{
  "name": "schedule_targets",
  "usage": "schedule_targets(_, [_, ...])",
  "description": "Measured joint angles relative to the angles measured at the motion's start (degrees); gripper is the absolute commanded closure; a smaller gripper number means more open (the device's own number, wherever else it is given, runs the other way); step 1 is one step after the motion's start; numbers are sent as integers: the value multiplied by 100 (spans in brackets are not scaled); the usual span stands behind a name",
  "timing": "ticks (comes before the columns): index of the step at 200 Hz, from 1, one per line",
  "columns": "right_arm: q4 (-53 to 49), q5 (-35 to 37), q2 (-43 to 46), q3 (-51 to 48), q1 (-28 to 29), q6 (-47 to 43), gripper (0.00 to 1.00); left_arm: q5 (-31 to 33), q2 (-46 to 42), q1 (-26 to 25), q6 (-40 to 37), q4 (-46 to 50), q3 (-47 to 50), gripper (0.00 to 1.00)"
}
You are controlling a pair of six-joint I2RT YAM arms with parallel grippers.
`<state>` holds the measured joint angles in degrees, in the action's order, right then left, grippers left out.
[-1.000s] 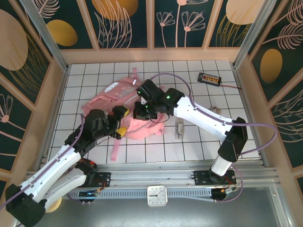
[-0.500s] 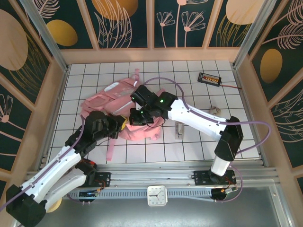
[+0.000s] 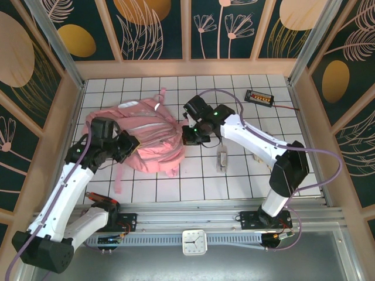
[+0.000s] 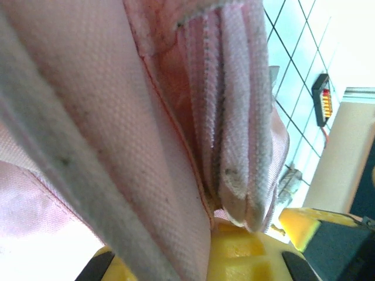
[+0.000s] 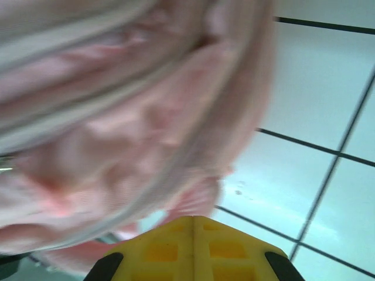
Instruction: Pack books, pencil case, and school supplies into a backpack
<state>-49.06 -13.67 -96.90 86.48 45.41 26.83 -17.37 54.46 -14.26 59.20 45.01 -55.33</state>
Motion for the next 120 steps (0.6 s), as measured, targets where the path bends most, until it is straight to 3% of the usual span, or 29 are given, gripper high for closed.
schedule_targets(31, [175,-46,-2,-157,-319,-212,100,-190,76,533,-688,339,-138,100])
schedule_targets(50, [527,-358,-2,-157,-297,-275,50,-286,142,605,-852,367,-136,100])
schedule_targets(66, [938,-654,0,-157,-72,-361,31,-328,149,612,-933,367,-133,100])
schedule_targets(120, [1412,-1311,-492,476,629,-898,28,-382,149,612,-1014,365,-111,100])
